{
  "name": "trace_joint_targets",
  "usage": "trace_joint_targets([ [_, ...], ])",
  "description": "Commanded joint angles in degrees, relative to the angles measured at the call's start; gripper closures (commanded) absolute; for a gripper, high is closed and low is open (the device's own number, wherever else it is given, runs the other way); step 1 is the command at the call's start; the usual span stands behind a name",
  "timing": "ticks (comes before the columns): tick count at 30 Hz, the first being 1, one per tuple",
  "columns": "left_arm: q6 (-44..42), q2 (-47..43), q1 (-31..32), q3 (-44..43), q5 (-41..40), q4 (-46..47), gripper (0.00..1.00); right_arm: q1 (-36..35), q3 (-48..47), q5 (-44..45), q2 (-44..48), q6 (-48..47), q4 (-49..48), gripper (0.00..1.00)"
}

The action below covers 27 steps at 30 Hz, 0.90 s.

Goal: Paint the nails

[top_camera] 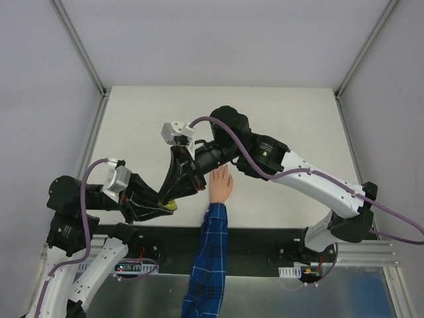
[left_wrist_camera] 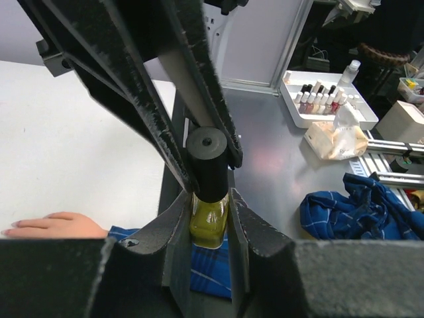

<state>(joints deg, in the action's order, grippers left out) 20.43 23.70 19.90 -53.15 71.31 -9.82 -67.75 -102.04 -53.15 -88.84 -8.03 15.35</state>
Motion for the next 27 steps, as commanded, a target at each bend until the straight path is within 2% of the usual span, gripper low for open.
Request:
trace_joint_targets([
  [1, 0.6, -0.7, 0.0, -2.1, -2.6, 2.4, 1.0, -0.2, -0.8, -3.1, 1.4, 0.7, -3.0, 0.97],
  [4, -0.5, -0.9, 0.0, -3.2, -8.2, 0.3, 1.0, -0.2, 4.5, 5.8, 5.7, -2.2, -1.7, 0.99],
  [6, -3.9, -0.9, 0.0, -4.8, -13.9, -2.1, 1.0, -0.3, 8.1, 17.2, 8.8, -3.6, -1.6, 0.99],
  [8, -6.7, -1.1, 0.0, -5.6, -21.5, -5.8, 1.0, -2.2, 12.8, 35.6, 13.8, -5.2, -1.7, 1.0],
  [10, -10.5, -1.3, 0.0, -5.5, -27.1, -7.4, 1.0, -11.5, 14.4, 56.5, 16.2, -12.0, -1.1, 1.0],
  [11, -11.1, -1.2, 0.0, -5.3, -30.2, -8.3, 1.0, -15.7, 14.2, 81.5, 16.2, -14.6, -2.0, 0.99],
  [12, -12.3, -1.0, 0.0, -5.0, -33.8, -8.4, 1.0, -22.7, 13.4, 92.6, 15.3, -17.0, -3.0, 1.0],
  [14, -12.9, 0.2, 0.0, -5.1, -35.2, -8.4, 1.0, -26.8, 10.1, 112.6, 11.3, -20.1, -6.1, 1.0],
  [16, -13.5, 1.7, 0.0, -5.6, -34.1, -8.4, 1.0, -29.3, 7.3, 115.9, 8.6, -18.5, -4.5, 1.0],
  [20, -13.6, 2.3, 0.0, -5.7, -30.7, -8.4, 1.0, -29.6, 2.6, 112.6, 4.6, -14.5, -0.9, 0.99],
  [21, -13.6, 2.0, 0.0, -5.5, -30.7, -8.5, 1.0, -29.6, 1.5, 111.8, 3.9, -14.3, 0.2, 0.97],
  [23, -13.7, 0.7, 0.0, -4.6, -29.4, -8.6, 1.0, -29.5, -0.2, 108.5, 4.2, -13.9, 2.6, 0.86],
  [24, -13.7, 0.4, 0.0, -4.3, -28.3, -8.9, 1.0, -29.0, 0.1, 105.8, 5.1, -14.3, 3.0, 0.68],
  [25, -13.7, -0.1, 0.0, -4.2, -27.3, -9.2, 1.0, -28.7, 1.7, 102.7, 7.5, -14.3, 3.6, 0.61],
  [27, -13.1, -0.6, 0.0, -3.5, -23.8, -9.3, 1.0, -26.0, 3.4, 90.4, 12.2, -13.7, 5.4, 0.45],
])
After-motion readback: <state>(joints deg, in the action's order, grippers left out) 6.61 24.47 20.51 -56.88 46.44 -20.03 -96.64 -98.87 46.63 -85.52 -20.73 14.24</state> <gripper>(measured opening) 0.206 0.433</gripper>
